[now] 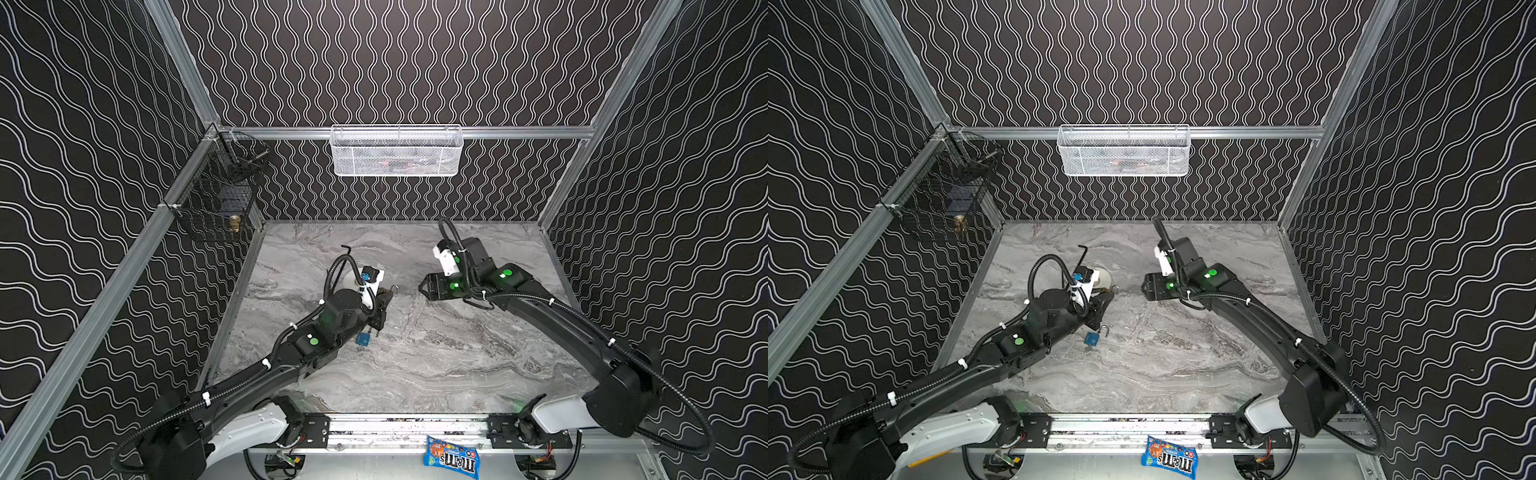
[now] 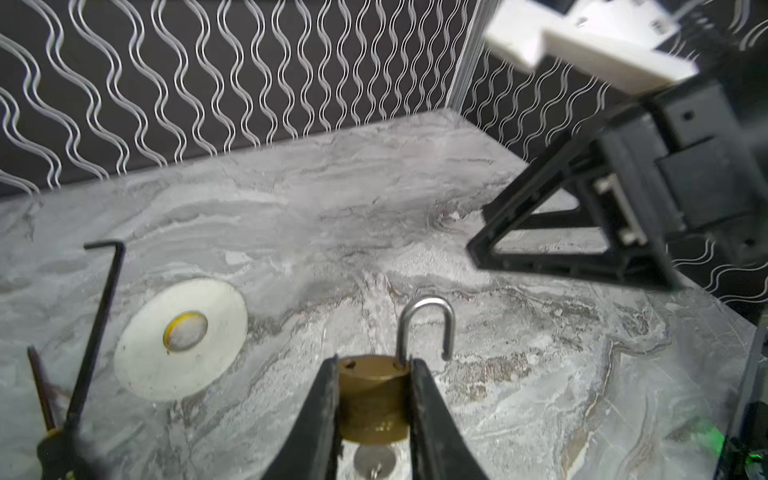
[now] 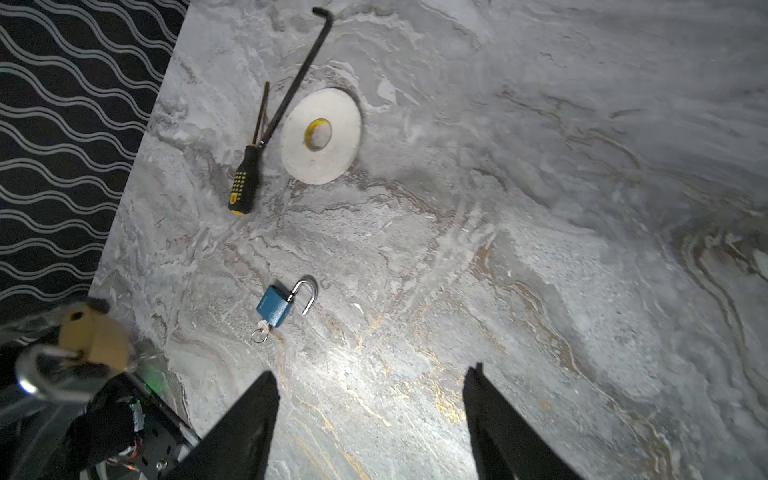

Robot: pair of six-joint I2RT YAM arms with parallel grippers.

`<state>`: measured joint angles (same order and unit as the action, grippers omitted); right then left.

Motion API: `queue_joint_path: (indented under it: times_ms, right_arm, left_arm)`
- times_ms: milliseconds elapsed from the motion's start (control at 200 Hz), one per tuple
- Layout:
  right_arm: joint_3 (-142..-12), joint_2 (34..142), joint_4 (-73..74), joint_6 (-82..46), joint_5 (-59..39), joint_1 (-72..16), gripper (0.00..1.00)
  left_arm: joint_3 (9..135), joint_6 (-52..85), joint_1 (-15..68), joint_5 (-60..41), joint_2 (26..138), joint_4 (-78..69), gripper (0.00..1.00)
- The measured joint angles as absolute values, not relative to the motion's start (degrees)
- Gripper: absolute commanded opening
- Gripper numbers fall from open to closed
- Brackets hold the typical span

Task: Unlock with the key
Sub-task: 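Lower the opened brass padlock onto the table with the left gripper while the right withdraws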

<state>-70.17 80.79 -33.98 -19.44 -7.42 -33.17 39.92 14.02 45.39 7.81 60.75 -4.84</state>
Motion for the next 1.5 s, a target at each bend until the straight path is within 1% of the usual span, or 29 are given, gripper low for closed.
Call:
queue_joint_path:
  times_ms: [145, 295, 576, 841, 1191, 1501]
  right_arm:
    - [-62.74, 76.14, -30.28, -22.74, -7.97, -29.34, 0.72]
    - [-55.22, 71.55, -26.7, -24.69, -9.89, -29.12, 0.73]
    - [-46.52, 68.31, -24.16, -29.1, -10.0, -28.51, 0.73]
    - [-42.81, 67.33, -21.78, -30.68, -10.02, -27.0, 0.73]
    - [-39.38, 67.37, -18.96, -31.97, -11.07, -24.86, 0.73]
    - [-38.7, 68.23, -17.52, -32.1, -12.73, -22.2, 0.73]
  left_arm:
    - [42.89, 17.04, 45.82, 6.02, 63.83, 0.64, 0.0]
    - [45.89, 21.02, 49.08, 5.34, 67.66, 5.34, 0.0]
    - [52.97, 29.47, 55.0, 7.33, 77.41, 16.56, 0.0]
    - [56.18, 34.79, 60.25, 8.86, 85.38, 24.18, 0.0]
    - [56.64, 37.39, 60.86, 9.85, 93.38, 25.39, 0.0]
    - [60.27, 37.5, 61.04, 10.52, 100.77, 26.79, 0.0]
